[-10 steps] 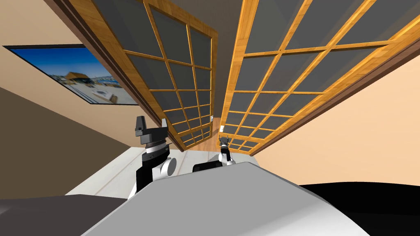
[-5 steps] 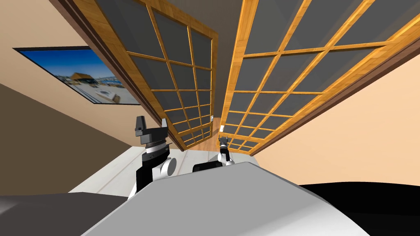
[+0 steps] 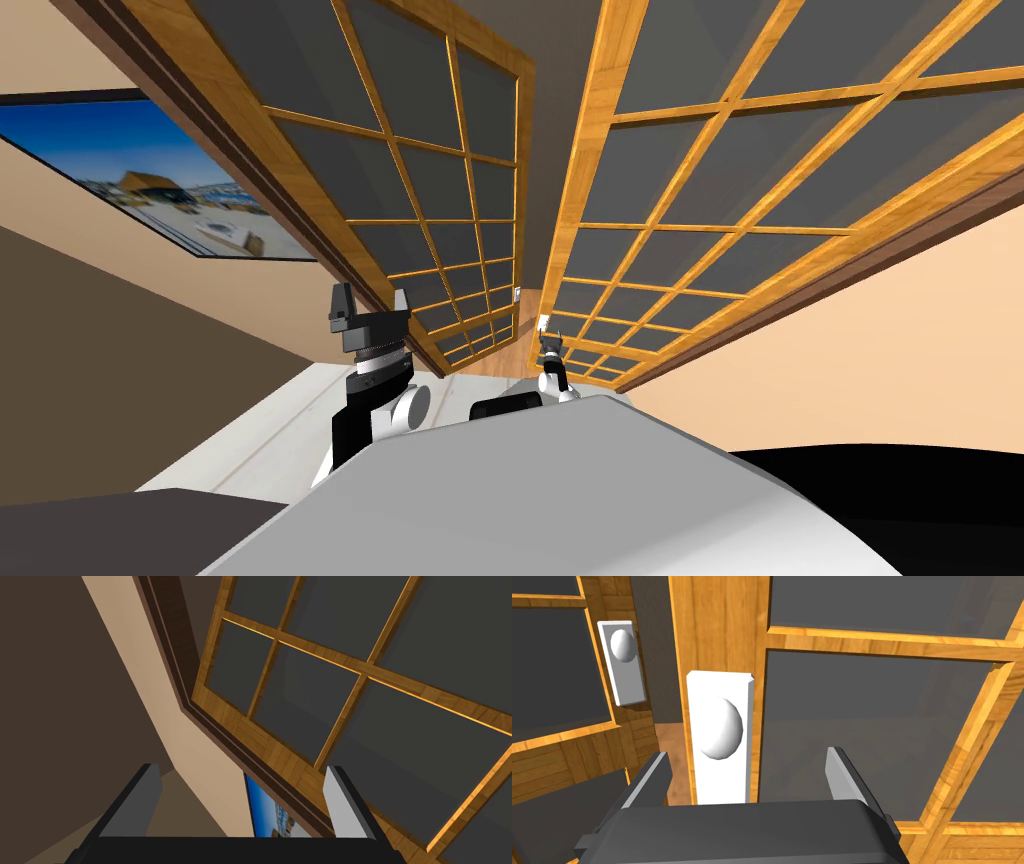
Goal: Push the door open
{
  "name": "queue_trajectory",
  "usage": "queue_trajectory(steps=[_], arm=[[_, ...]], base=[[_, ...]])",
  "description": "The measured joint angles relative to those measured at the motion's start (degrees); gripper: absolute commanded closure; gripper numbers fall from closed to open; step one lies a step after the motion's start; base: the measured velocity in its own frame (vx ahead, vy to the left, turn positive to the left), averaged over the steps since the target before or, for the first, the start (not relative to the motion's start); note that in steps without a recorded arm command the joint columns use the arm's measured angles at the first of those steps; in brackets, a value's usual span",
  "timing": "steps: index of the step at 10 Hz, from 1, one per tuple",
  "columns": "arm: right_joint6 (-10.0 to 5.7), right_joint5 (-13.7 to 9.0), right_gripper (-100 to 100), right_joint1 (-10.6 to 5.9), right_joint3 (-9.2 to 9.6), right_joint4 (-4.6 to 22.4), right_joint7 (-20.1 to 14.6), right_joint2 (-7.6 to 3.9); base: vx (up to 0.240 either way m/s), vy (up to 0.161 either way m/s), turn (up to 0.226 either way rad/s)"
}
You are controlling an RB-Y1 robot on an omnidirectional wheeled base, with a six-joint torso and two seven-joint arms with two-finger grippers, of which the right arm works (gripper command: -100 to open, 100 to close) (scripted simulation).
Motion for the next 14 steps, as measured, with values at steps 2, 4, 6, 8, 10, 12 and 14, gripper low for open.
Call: queue_trajectory(steps=[2,4,6,8,10,12,14], arm=[[-0.30,-0.13,-100,-0.38,-0.17,0.63,-0.29,0.25],[-0.10,-0.29,-100,-0.41,-0.36,0.48,-0.39,1.44],[-0.14,-0.29,100,-0.41,-0.35,0.47,-0.38,1.49],[0.03,-0.24,100,-0.54,-0.24,0.46,-0.40,1.55],[0.10,-0.22,100,-0.44,-0.19,0.54,-0.38,1.60],[0.05,-0.50,100,-0.75,-1.24,1.10,-0.12,1.60],[-0.33,-0.78,100,-0.95,-2.90,1.52,0.22,1.48]], base=[[0.167,-0.058,0.021],[0.135,-0.018,0.007],[-0.024,0.009,0.021],[-0.013,0.003,-0.006],[-0.003,0.000,0.001],[0.032,-0.045,0.170],[0.061,-0.053,0.122]])
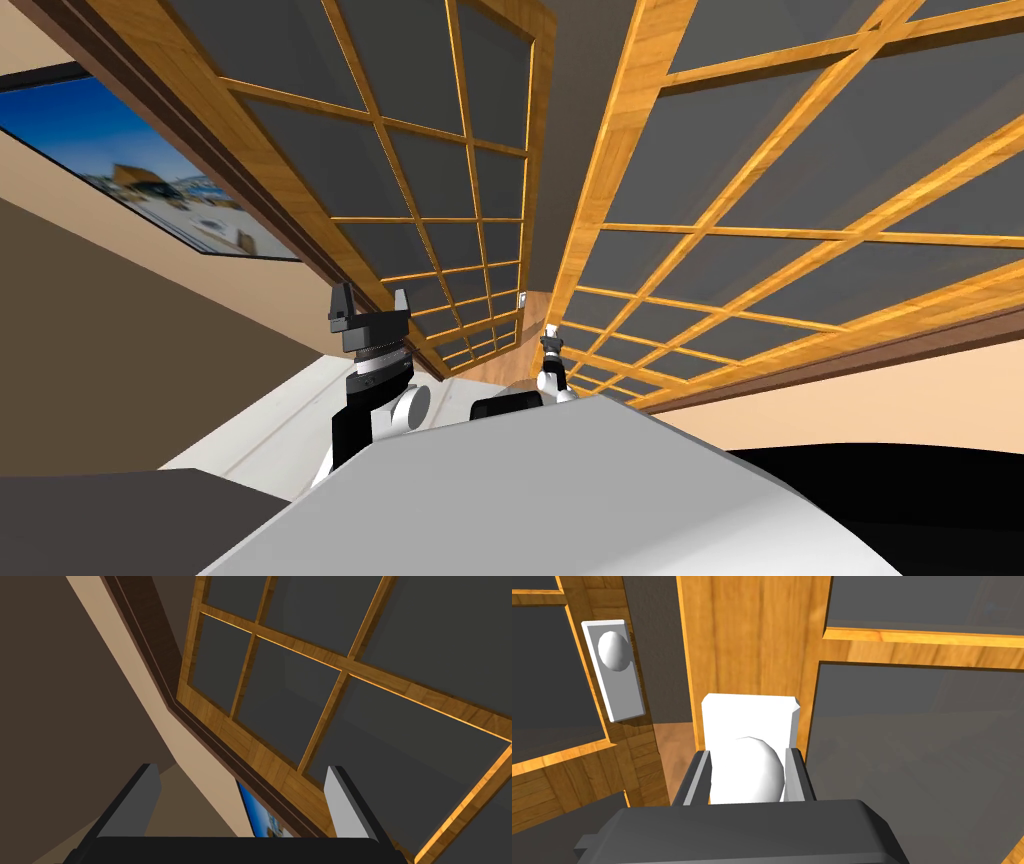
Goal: Push the door open
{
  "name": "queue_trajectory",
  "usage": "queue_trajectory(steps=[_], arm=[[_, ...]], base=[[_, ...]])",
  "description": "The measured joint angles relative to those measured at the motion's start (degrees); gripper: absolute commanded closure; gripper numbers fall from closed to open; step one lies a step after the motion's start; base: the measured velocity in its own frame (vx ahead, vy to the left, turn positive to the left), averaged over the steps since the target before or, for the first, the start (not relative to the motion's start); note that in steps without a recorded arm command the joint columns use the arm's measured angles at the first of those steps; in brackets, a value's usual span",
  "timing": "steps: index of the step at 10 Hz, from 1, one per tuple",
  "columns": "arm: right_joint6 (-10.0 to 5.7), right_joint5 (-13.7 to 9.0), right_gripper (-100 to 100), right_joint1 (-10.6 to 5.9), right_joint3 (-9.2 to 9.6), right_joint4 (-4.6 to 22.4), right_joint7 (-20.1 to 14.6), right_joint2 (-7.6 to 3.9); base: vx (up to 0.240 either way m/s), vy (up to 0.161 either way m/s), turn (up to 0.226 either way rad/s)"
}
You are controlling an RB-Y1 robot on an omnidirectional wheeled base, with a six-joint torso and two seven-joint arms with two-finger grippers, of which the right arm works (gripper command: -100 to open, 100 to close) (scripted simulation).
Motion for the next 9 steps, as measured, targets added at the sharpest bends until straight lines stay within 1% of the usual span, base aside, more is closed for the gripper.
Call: queue_trajectory(steps=[1,2,3,4,5,6,7,8,9], arm=[[-0.56,-0.06,100,0.02,-0.79,0.02,0.24,0.08],[-0.74,-0.33,100,-0.49,-1.83,0.41,0.37,-0.23],[-0.36,-0.68,100,-0.34,-3.09,-0.37,0.80,-0.56],[-0.74,-0.95,100,-0.91,-4.32,0.40,0.83,-0.96],[-1.95,-1.11,100,-1.46,-5.46,1.56,0.83,-0.69],[-2.82,-1.11,100,-1.56,-5.87,1.99,0.67,-0.66],[-2.22,-1.16,100,-0.79,-6.09,0.19,1.29,-0.47],[-2.25,-1.38,100,-1.11,-6.88,0.71,1.17,-0.80],[-3.39,-1.47,100,-2.42,-7.39,3.17,0.63,-0.93]], base=[[0.054,-0.057,0.128],[0.058,-0.066,0.141],[0.063,-0.083,0.147],[0.070,-0.093,0.167],[0.055,-0.056,0.076],[0.026,-0.002,-0.018],[0.018,-0.008,0.102],[0.015,-0.019,0.058],[0.005,-0.010,0.018]])
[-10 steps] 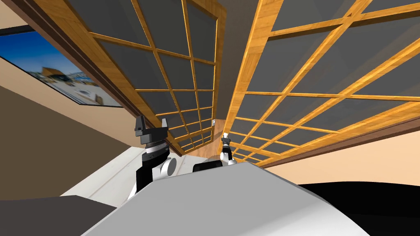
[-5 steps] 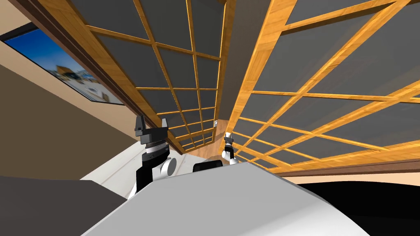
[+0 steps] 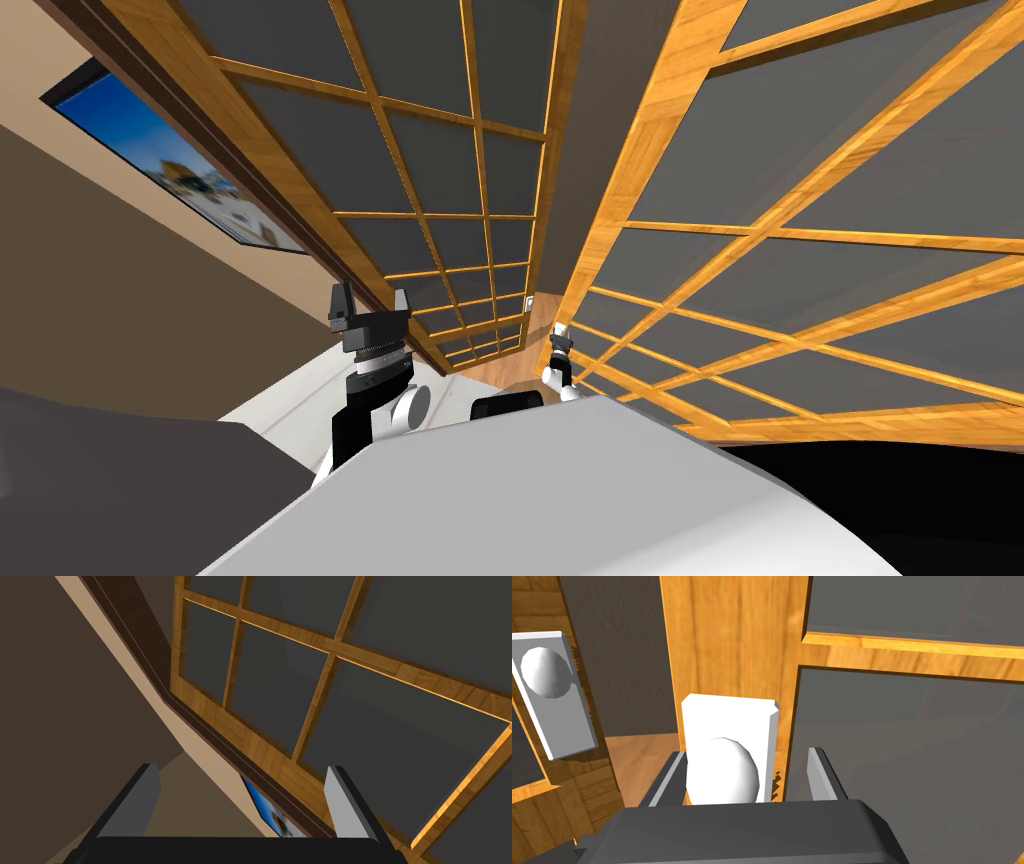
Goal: Push the door open
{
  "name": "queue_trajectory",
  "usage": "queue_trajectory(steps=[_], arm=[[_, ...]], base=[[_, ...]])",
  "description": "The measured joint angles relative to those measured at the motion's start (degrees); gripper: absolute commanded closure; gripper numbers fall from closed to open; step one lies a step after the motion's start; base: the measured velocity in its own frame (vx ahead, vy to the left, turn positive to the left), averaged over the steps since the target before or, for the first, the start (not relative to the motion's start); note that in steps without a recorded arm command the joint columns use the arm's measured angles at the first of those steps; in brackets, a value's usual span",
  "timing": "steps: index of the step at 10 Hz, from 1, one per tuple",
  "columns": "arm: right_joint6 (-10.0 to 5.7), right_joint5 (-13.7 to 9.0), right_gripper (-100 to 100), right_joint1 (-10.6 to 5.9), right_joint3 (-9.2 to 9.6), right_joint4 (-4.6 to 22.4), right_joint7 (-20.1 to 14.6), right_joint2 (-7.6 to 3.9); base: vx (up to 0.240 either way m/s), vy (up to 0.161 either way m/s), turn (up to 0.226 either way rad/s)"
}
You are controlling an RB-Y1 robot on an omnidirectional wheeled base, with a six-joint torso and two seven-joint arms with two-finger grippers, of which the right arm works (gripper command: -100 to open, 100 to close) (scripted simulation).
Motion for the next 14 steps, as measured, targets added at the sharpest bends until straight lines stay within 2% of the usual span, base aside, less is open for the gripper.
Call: queue_trajectory(steps=[1,2,3,4,5,6,7,8,9,10,12,13,14], arm=[[0.41,0.02,100,0.92,-0.12,-1.60,0.49,0.23],[-0.90,-0.18,100,-1.09,-0.97,1.97,0.01,-0.04],[-1.74,-0.17,100,-1.16,-1.33,2.97,-0.43,-0.13],[-0.30,-0.21,100,0.44,-1.48,0.08,0.61,0.29],[0.36,-0.28,100,0.64,-1.55,-0.97,1.15,0.42],[1.10,-0.36,100,2.61,-2.27,-4.44,2.24,0.97],[1.71,-0.63,100,2.69,-2.86,-5.22,2.81,0.99],[1.85,-0.81,100,1.92,-3.14,-4.57,2.64,0.57],[-0.24,-0.63,100,-0.13,-3.06,-0.56,1.34,0.07],[-0.95,-0.60,100,-0.44,-3.13,0.05,1.03,0.00],[0.28,-0.64,100,0.79,-3.16,-2.47,1.64,0.16],[1.41,-1.02,100,1.39,-4.24,-4.05,2.82,0.43],[0.69,-0.98,100,1.21,-4.59,-3.28,2.93,0.68]], base=[[0.020,-0.033,0.095],[0.031,-0.033,0.085],[0.020,-0.015,-0.019],[0.004,-0.008,-0.024],[0.006,-0.024,0.149],[0.018,-0.039,0.077],[0.019,-0.019,-0.001],[0.021,-0.015,-0.015],[0.007,-0.001,0.006],[-0.009,0.006,-0.024],[0.008,-0.009,0.075],[0.038,-0.044,0.068],[0.020,-0.021,0.026]])
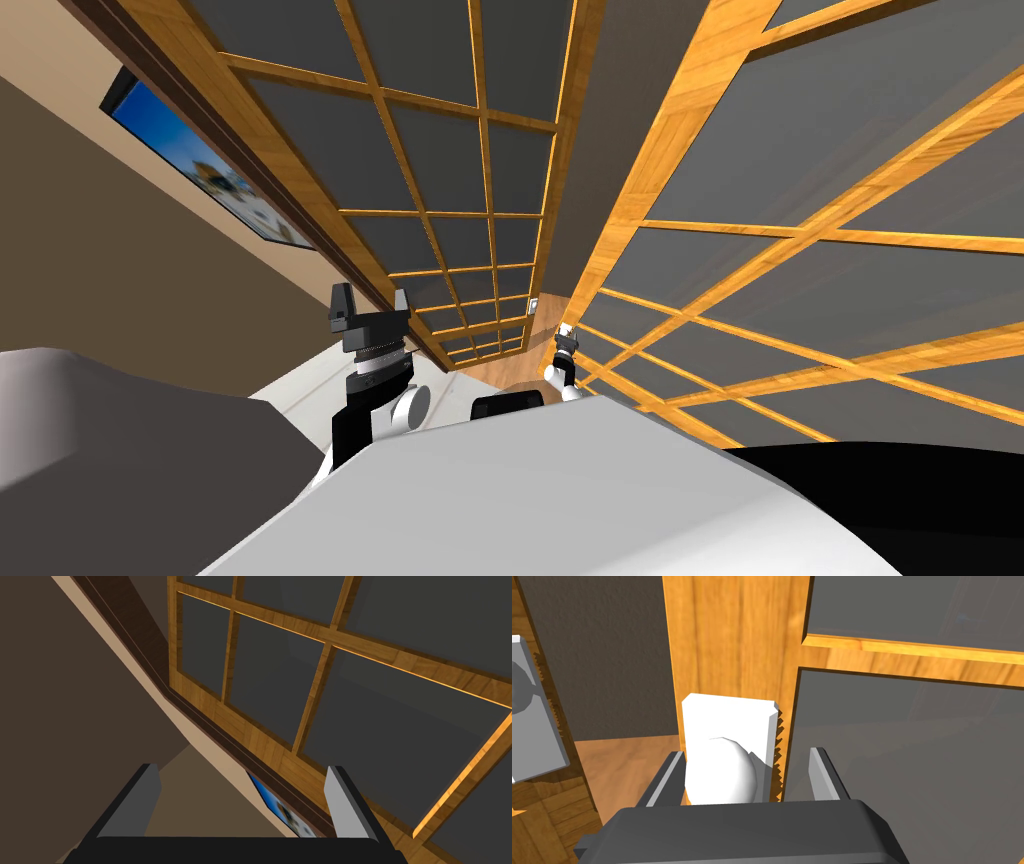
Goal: Push the door open
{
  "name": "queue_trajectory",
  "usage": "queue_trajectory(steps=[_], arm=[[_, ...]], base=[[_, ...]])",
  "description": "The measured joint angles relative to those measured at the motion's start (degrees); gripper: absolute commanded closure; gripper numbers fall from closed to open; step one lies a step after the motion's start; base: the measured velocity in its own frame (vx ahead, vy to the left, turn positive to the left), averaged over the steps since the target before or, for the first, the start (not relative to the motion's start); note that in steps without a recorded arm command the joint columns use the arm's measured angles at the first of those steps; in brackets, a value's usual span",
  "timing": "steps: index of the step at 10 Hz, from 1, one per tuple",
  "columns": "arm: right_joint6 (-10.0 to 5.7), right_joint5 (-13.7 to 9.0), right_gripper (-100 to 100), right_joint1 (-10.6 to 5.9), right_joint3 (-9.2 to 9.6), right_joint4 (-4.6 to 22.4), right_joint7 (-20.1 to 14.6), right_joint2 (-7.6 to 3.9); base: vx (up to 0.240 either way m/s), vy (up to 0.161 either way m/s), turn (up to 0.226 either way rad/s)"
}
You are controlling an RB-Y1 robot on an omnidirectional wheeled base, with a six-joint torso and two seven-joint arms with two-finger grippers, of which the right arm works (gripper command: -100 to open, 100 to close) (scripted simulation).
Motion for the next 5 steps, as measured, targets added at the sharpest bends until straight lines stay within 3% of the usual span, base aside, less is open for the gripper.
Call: queue_trajectory(steps=[1,2,4,5], arm=[[-0.76,0.08,100,-0.16,0.03,0.74,-0.55,-0.21],[-2.12,0.15,100,-1.55,0.03,3.36,-1.44,-0.49],[-0.81,0.16,100,0.19,0.07,0.14,-0.80,-0.27],[-1.36,0.09,100,-0.88,-0.02,1.98,-1.22,-0.55]], base=[[0.001,-0.011,-0.023],[-0.009,-0.001,0.000],[-0.001,0.002,0.009],[0.024,-0.023,0.124]])
